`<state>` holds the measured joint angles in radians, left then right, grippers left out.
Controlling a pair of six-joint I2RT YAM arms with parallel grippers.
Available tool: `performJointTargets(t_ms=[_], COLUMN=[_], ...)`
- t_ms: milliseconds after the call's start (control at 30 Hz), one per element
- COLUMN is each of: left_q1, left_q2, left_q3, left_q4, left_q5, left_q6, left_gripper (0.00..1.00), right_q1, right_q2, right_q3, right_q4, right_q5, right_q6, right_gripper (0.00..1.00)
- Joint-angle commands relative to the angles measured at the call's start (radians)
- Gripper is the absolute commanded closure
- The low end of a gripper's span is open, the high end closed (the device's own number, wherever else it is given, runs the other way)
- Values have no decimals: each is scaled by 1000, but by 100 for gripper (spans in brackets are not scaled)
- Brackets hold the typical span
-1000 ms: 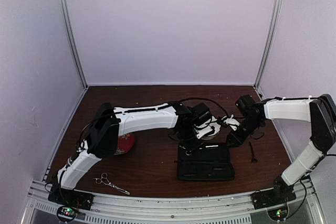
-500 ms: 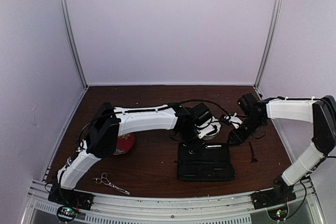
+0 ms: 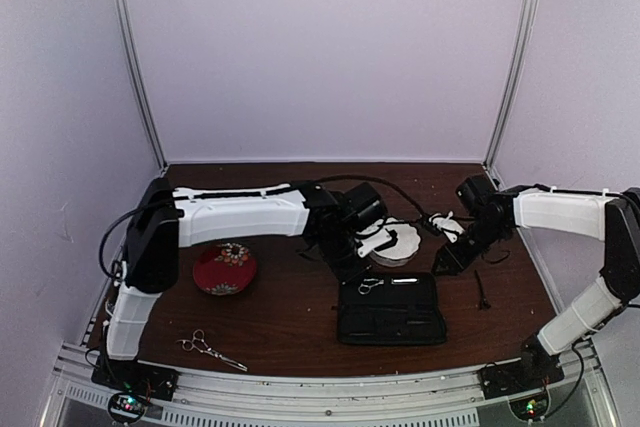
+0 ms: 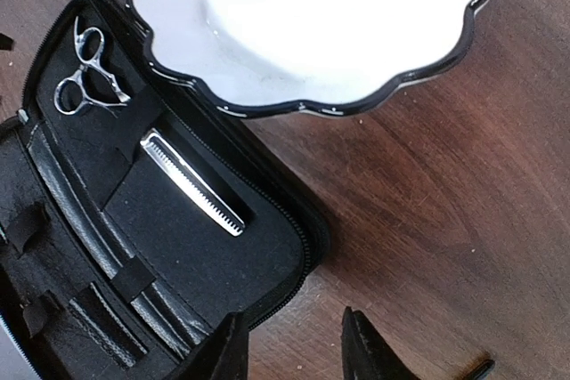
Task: Sort the hair-cutting tools
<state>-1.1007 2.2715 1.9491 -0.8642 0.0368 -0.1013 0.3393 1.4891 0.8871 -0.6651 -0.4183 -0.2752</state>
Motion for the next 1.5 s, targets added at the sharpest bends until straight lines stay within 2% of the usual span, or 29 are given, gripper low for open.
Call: performJointTargets(t_ms=[0,167,333,467,567,667,733,833,1000,1067,1367,1467], left_q1=[6,18,6,-54,-89,-90,-91,-91,-91,-91,-83,-49], left_q2=[-226,-417,-620,-714,-719,-669,-650,-654,-572,-546,-353,-299], left_q3=[-141,-424,-698,-850,-901,-909,-922,-965,-1010,-998,-796,-710], left_q4=[-75,-160,-199,-229,-279,-363,-378,-372,-351,-330,-250,-216], left_q5=[-124,-147,-55,46,66,92,107,162,173,116,-39,-106], left_q6=[-105,-230,-315,-302,-297,-315,-333,-347,-351,-356,-295,-266], left_gripper=[68,69,79,69,67,73,89,100,100,100,100,100], right_q1=[-8,-8,-8,-8,-8,-8,-8,-8,-8,-8,-8,-8], right_q2=[-63,-93,-97,-93,-92,-97,-104,-116,-113,-109,-103,-106], right_q3=[-11,-14,-7,-1,3,4,0,-7,-3,-2,-4,-10], right_q4=[10,22,23,24,23,19,18,18,18,18,15,14], right_q5=[-44,-53,-66,-75,-79,-83,-82,-76,-80,-82,-77,-68], right_q6=[-35,-50,-57,-62,-62,-61,-63,-67,-66,-67,-67,-70], right_gripper=[63,63,63,63,63,63,63,63,63,63,63,63])
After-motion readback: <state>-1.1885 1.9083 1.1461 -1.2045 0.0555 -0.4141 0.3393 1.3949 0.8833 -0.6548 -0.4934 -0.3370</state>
